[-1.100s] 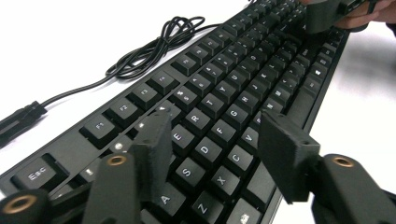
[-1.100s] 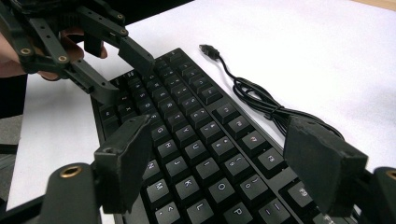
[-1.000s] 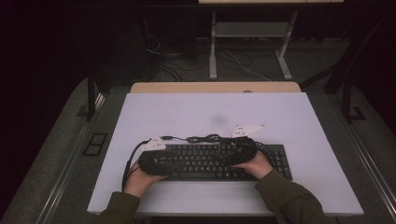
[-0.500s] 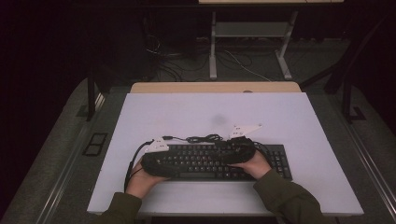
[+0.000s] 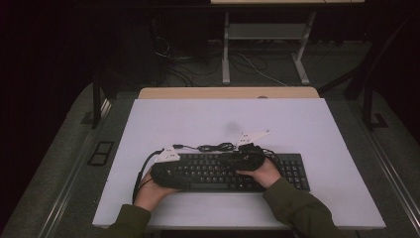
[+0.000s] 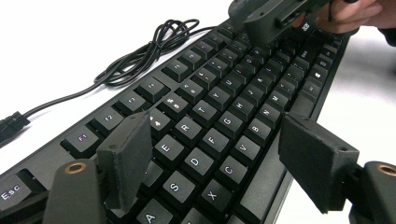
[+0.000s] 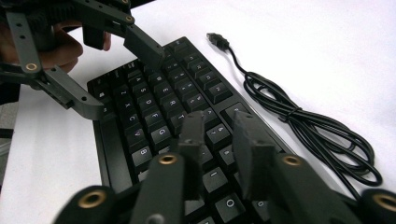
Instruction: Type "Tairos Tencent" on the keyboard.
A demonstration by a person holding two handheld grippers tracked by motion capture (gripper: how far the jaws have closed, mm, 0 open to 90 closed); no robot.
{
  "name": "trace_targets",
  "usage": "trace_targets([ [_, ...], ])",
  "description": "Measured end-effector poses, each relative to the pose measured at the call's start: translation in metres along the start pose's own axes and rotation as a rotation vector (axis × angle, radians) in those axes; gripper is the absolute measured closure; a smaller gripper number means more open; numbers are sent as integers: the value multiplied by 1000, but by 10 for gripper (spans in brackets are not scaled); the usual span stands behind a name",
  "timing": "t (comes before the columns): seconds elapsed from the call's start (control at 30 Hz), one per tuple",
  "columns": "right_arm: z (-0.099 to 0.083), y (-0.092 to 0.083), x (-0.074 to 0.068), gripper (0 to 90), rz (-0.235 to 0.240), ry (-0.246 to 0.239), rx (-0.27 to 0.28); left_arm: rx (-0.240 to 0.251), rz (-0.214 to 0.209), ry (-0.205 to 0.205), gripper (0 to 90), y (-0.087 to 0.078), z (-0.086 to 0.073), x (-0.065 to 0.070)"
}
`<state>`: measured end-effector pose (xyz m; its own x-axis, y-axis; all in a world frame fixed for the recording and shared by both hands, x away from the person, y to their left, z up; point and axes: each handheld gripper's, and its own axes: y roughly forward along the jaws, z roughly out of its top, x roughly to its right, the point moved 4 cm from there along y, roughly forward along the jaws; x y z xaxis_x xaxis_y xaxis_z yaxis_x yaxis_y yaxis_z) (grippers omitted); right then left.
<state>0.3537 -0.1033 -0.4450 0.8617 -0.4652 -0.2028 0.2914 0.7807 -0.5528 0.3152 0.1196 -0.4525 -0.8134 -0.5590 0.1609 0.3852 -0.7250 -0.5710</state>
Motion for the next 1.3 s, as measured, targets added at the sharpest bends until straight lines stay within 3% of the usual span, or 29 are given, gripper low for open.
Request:
trace_targets([
  [0.2,-1,5,-1,890,2,-9,-33,-3,-1,2,244,0,0,0],
  [0.7,-8,11,-1,893,3,-15,-116,-7,5,0,182,2,-1,-1],
  [1.3,-11,14,-2,893,-4,-23,-153,-5,19,-10,126,3,-1,-2],
])
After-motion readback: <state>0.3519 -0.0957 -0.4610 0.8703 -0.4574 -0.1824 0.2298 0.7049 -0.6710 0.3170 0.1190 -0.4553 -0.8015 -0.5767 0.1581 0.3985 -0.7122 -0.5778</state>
